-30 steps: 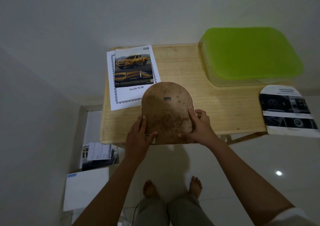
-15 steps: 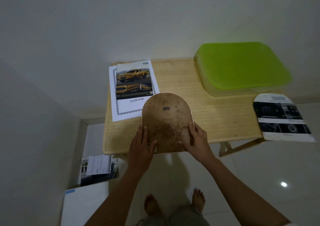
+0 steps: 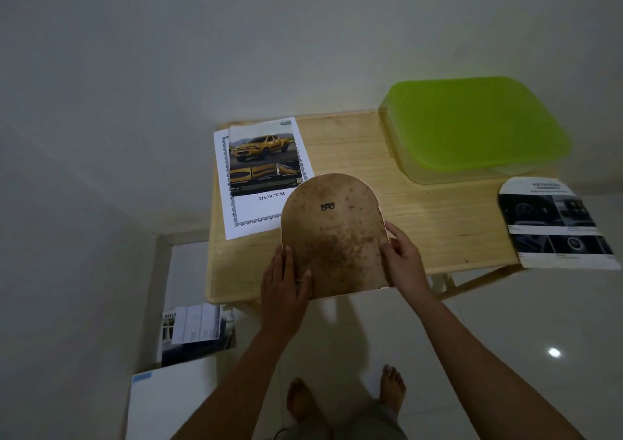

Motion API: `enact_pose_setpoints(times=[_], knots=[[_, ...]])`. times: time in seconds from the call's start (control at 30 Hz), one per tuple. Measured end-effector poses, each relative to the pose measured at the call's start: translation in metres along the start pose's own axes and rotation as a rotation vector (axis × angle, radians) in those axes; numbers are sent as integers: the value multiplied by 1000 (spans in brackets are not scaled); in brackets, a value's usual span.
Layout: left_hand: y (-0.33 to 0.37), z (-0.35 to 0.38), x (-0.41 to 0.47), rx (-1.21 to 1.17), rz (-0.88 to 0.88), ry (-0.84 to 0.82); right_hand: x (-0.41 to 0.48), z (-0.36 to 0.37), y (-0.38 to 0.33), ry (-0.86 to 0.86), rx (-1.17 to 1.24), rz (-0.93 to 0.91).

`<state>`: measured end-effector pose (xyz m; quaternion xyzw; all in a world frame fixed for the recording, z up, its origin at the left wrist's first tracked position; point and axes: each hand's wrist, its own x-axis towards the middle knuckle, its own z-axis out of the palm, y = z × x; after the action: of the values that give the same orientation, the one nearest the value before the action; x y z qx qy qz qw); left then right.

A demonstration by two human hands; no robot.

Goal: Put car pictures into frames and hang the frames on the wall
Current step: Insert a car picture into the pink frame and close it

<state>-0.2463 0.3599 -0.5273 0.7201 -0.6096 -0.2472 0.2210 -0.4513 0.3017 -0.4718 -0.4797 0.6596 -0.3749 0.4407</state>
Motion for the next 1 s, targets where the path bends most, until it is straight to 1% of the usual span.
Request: enact_pose_setpoints(times=[0.1, 0.2, 0.3, 0.37, 0.43, 0.53, 0.6, 0.7, 0.77, 0.83, 0.9, 1.0], knots=[[13, -10, 6, -127, -52, 13, 2, -3, -14, -8, 9, -55], [47, -31, 21, -353, -106, 94, 2, -2, -35, -18, 19, -148], [92, -60, 50, -530, -49, 152, 1, -1, -60, -68, 60, -267], [123, -85, 67, -601, 7, 141, 1, -2, -81, -86, 54, -367], [153, -112, 82, -649, 46, 142, 3, -4, -105, -65, -36, -526], [185, -149, 94, -694, 60, 184, 6, -8, -138, -27, -294, -852], [195, -167, 99, -702, 69, 187, 4, -9, -156, -20, -399, -951], [200, -186, 101, -748, 49, 205, 4, -5, -171, -31, -418, -977], [200, -194, 105, -772, -6, 240, 5, 2, -174, -69, -348, -946], [196, -202, 109, -838, -107, 259, 9, 11, -172, -154, -211, -823], [185, -207, 114, -946, -222, 278, 12, 19, -169, -251, -126, -717], [166, -212, 124, -1010, -296, 339, 20, 22, -171, -414, -88, -673]])
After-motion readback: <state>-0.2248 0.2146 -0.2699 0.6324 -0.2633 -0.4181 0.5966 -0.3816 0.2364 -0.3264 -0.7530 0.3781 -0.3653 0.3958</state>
